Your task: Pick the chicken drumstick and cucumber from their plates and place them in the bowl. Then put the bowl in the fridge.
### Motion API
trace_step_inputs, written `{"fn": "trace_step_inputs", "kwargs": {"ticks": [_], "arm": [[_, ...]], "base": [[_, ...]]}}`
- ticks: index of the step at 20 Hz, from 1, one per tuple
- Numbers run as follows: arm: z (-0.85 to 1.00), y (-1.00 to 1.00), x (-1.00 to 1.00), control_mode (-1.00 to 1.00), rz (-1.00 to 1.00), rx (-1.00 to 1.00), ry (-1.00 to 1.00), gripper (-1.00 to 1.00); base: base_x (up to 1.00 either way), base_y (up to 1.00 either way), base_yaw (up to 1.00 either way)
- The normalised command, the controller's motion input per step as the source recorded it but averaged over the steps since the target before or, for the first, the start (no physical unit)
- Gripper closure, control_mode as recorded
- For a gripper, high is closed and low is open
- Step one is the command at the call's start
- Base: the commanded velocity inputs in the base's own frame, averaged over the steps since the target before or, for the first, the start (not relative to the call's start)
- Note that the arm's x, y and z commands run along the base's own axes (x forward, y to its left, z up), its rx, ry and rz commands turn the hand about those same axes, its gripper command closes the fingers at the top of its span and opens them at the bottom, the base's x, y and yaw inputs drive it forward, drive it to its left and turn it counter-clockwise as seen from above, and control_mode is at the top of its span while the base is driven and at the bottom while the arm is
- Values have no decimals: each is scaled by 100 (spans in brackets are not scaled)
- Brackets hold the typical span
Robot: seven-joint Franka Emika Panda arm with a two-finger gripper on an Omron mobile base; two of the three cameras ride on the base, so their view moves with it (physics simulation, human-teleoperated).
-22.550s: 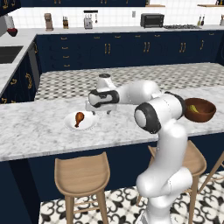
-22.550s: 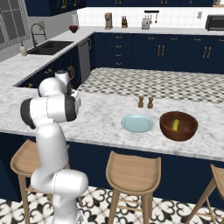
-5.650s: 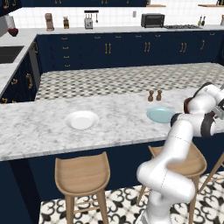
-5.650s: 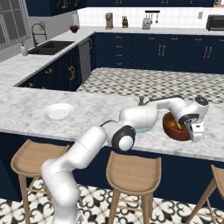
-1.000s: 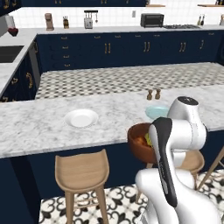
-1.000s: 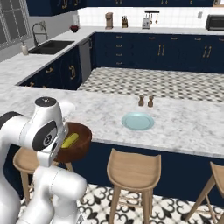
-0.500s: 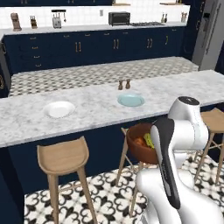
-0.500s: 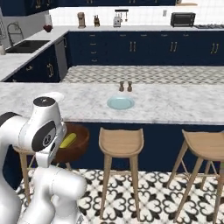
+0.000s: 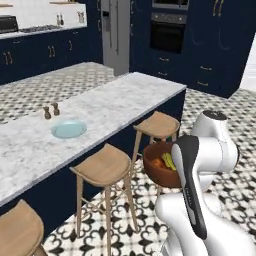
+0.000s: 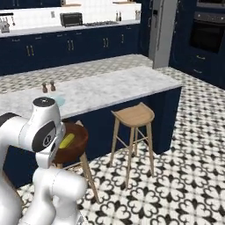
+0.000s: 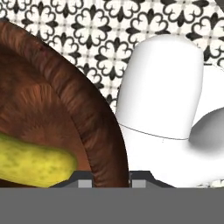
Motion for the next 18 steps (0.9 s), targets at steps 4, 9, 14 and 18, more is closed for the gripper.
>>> {"fn": "trace_step_inputs", "kwargs": {"ticks": [4, 9, 14, 18], "arm": [[0, 0, 0, 100, 0, 0, 0, 100], [0, 0, 0, 100, 0, 0, 0, 100], [0, 0, 0, 100, 0, 0, 0, 100], [0, 0, 0, 100, 0, 0, 0, 100]], "base": [[0, -3, -88], [16, -7, -82], [77, -12, -58], [100, 0, -22]]}}
